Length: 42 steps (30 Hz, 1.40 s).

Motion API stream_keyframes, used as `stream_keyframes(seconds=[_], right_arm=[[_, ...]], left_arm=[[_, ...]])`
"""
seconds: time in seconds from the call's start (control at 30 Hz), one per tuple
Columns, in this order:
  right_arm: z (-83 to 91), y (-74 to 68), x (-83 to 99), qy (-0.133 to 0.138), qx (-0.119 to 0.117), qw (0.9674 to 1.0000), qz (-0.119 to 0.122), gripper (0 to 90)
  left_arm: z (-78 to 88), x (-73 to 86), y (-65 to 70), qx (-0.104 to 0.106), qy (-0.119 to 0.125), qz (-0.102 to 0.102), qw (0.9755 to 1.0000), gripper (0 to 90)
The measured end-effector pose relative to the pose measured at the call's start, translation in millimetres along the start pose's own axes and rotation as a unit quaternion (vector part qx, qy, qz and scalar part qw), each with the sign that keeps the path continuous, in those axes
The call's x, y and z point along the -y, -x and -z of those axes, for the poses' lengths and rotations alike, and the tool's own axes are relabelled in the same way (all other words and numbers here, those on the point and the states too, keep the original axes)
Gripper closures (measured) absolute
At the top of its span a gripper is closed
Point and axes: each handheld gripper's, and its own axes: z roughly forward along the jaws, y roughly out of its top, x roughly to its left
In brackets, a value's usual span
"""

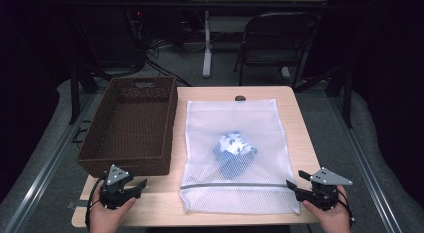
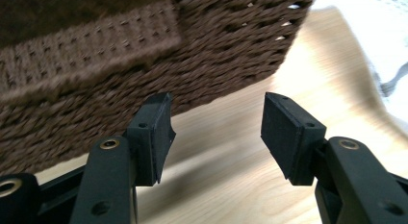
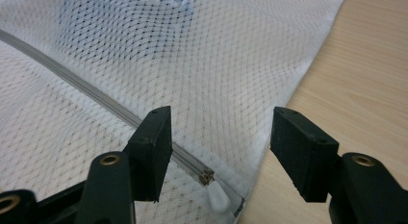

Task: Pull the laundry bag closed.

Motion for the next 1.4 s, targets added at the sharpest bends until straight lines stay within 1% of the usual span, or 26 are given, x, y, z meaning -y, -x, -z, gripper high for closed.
stream_keyframes(seconds=[0.07, 0.1, 0.13, 0.17, 0.2, 0.33, 0.43, 0.47, 0.63, 0.77, 0.87, 1.0, 1.13, 1.4], right_arm=[[-0.1, 0.4, 1.0, 0.002, 0.0, 0.9999, -0.01, 39.7], [0.2, 0.5, 1.2, 0.002, -0.001, 1.0, -0.009, 39.9], [0.1, 0.7, 1.3, 0.003, 0.0, 1.0, -0.007, 39.9], [0.0, 1.1, 1.4, 0.004, 0.0, 1.0, -0.008, 40.1], [-0.4, 2.2, 1.8, 0.004, 0.001, 1.0, -0.008, 40.3], [-0.6, 5.1, 3.8, 0.005, 0.003, 0.9997, -0.022, 40.7], [-2.3, 5.7, 4.8, 0.007, -0.004, 0.9996, -0.026, 41.0], [-4.3, 5.6, 5.1, 0.003, -0.006, 0.9996, -0.026, 41.0], [-6.3, 6.9, 6.3, -0.003, -0.003, 0.9997, -0.026, 41.0], [-7.1, 9.5, 8.5, -0.007, -0.004, 0.9991, -0.042, 40.7], [-7.7, 10.7, 9.1, -0.008, -0.004, 0.9988, -0.047, 40.6], [-7.8, 12.9, 10.1, -0.006, -0.002, 0.9989, -0.047, 40.5], [-8.5, 14.6, 10.5, -0.006, 0.0, 0.9987, -0.051, 40.4], [-9.9, 13.4, 10.4, -0.006, 0.001, 0.9989, -0.046, 40.3]], left_arm=[[1.0, 1.0, -2.4, 0.001, 0.006, 0.004, 1.0, 44.8], [1.4, 1.2, -2.9, -0.001, 0.009, 0.006, 0.9999, 44.8], [1.7, 1.8, -4.0, -0.002, 0.009, 0.003, 1.0, 44.8], [1.1, 2.4, -4.6, -0.003, 0.01, 0.007, 0.9999, 44.8], [0.5, 3.4, -6.1, -0.002, 0.008, 0.01, 0.9999, 45.0], [-1.0, 5.3, -9.3, 0.0, 0.004, 0.015, 0.9999, 45.0], [-4.4, 6.0, -10.1, 0.004, -0.002, 0.017, 0.9998, 45.1], [-5.5, 6.1, -9.9, 0.005, -0.006, 0.017, 0.9998, 45.0], [-8.6, 7.1, -9.5, 0.004, -0.012, 0.015, 0.9998, 44.9], [-10.2, 8.7, -12.3, -0.001, -0.013, 0.022, 0.9997, 44.9], [-10.1, 9.1, -12.6, 0.001, -0.017, 0.025, 0.9996, 44.9], [-10.9, 8.9, -12.4, -0.001, -0.016, 0.024, 0.9996, 44.7], [-10.5, 9.1, -13.4, -0.001, -0.015, 0.028, 0.9995, 44.5], [-11.0, 9.9, -13.7, -0.002, -0.019, 0.027, 0.9995, 44.1]])
